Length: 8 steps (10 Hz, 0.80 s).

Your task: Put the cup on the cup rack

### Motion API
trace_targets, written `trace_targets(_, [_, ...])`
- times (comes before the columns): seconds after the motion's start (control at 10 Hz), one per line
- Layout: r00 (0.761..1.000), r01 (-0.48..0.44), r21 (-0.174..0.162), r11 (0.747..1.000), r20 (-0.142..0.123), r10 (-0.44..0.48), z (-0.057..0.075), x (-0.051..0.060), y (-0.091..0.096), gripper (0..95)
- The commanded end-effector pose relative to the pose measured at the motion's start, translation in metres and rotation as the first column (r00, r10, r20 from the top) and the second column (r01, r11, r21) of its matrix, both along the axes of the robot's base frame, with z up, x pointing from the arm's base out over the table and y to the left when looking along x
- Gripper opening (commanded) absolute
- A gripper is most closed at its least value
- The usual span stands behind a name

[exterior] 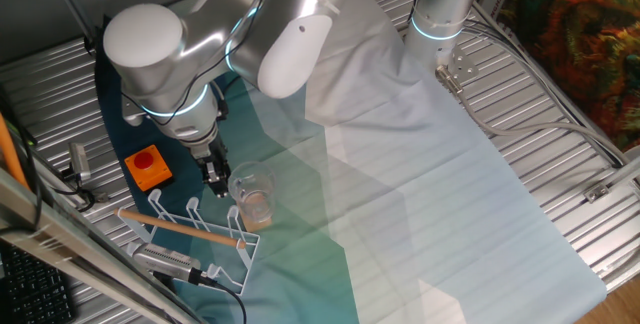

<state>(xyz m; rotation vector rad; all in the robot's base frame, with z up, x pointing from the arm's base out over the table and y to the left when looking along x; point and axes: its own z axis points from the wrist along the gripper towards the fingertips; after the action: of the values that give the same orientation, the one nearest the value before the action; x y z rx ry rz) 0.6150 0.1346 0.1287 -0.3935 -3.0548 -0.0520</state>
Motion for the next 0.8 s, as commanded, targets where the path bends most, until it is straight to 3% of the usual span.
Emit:
trace_targets(0.1, [1.000,0.000,-0.001,1.000,0.002,0.000,-0.0002,-0.0009,0.0011,57.0])
trace_targets(0.8, [1.000,0.001,-0.003,1.000,0.005,-0.001,-0.0033,-0.0012,0.0017,57.0])
